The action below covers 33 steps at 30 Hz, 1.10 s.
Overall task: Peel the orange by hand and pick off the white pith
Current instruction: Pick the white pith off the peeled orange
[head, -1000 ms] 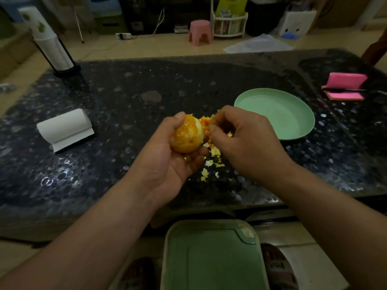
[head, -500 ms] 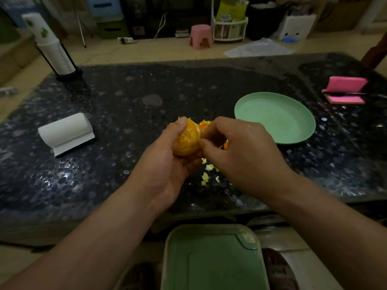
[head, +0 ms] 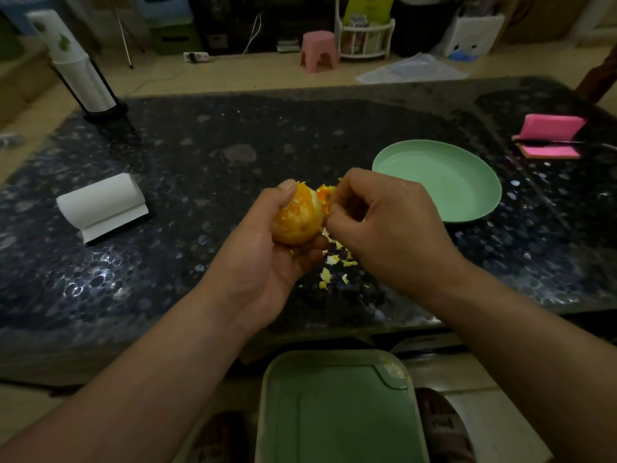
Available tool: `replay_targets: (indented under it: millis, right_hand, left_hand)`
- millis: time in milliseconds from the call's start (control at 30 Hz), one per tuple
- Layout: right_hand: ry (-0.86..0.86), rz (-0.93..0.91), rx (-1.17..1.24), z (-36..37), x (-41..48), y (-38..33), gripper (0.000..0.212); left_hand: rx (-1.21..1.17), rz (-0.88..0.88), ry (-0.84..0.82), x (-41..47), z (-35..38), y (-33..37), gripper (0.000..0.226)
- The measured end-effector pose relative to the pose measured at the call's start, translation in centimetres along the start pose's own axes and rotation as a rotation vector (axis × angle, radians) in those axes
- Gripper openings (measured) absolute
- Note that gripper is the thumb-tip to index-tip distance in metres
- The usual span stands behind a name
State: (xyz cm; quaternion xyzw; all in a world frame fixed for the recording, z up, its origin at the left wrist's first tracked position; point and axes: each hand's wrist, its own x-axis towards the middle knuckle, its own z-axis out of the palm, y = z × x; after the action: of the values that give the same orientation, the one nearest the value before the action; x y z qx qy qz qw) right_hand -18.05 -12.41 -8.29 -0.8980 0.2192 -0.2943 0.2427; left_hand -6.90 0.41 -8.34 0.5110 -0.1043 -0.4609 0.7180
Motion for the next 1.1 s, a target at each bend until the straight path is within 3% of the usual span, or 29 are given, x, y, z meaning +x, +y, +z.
replay_targets:
  millis: [100,233,400,600,900,1000,1100]
  right_hand:
    - [-0.051,0.010,0.053,-0.3,0.1,0.5,0.004]
    - [-0.101,-0.022,0.091,-0.4,-0.2,-0.2,0.009]
    - [-0.071,-0.068,-0.053,-0.2,-0.3,-0.5,0.010]
    - [-0.033,-0.110,-0.191,0.3,-0.5,-0.8,0.009]
    - [-0.002,-0.060,-0.105,0.4,-0.4,-0.9,0.026]
    - [-0.019,-0.028,-0.069,0.1,-0.2,-0.4,0.021]
    - [-0.038,0.074,0.024,-0.1,0.2,0.7,0.010]
  left_hand:
    - [-0.051,-0.044,-0.008,0.1,-0.4,0.2,0.048]
    - [-0.038,-0.036,-0.015,0.3,-0.5,0.2,0.043]
    - [0.033,0.026,0.002,0.2,-0.3,0.0,0.035]
    - [0.089,0.087,0.055,0.2,0.3,-0.5,0.044]
    - [0.128,0.064,0.044,0.3,0.0,-0.6,0.041]
    - [0.080,0.029,0.025,0.5,-0.2,-0.4,0.029]
    - [-0.006,-0.033,0.042,0.7,-0.8,-0.2,0.044]
